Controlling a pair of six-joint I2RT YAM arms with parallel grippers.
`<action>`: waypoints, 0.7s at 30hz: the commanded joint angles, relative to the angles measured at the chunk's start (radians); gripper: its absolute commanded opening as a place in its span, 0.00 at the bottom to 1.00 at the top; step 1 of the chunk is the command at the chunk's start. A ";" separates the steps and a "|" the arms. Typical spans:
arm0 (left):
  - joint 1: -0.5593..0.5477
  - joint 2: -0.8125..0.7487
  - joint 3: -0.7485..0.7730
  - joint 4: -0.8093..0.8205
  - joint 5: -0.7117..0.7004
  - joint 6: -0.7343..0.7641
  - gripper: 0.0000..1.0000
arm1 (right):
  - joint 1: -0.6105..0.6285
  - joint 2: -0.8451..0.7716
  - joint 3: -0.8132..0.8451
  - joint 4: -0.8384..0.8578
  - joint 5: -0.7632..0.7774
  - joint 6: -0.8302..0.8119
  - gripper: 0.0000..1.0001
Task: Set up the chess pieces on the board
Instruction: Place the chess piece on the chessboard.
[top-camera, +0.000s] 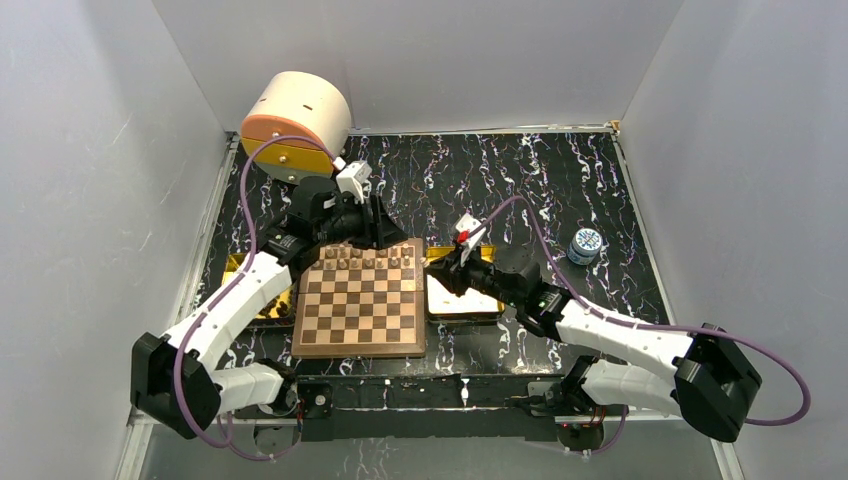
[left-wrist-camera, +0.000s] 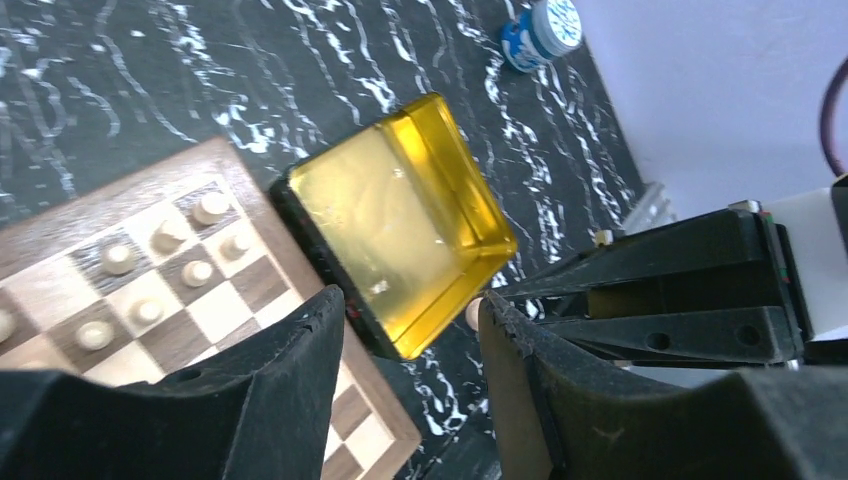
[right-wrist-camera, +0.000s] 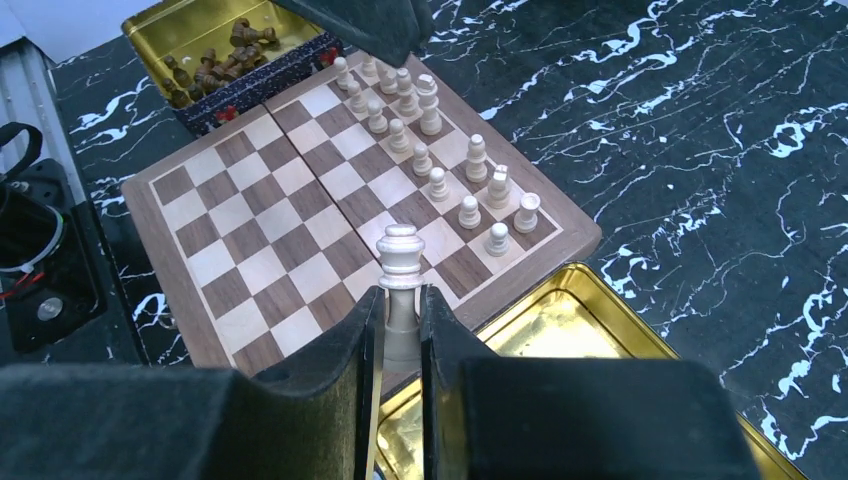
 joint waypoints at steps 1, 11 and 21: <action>0.006 0.038 0.058 0.053 0.202 -0.084 0.48 | -0.003 -0.003 0.068 0.094 -0.045 -0.020 0.17; 0.006 0.138 0.067 0.079 0.415 -0.165 0.44 | -0.003 0.033 0.118 0.132 -0.054 -0.025 0.17; 0.006 0.151 0.073 0.055 0.447 -0.162 0.33 | -0.003 0.033 0.118 0.135 -0.039 -0.024 0.17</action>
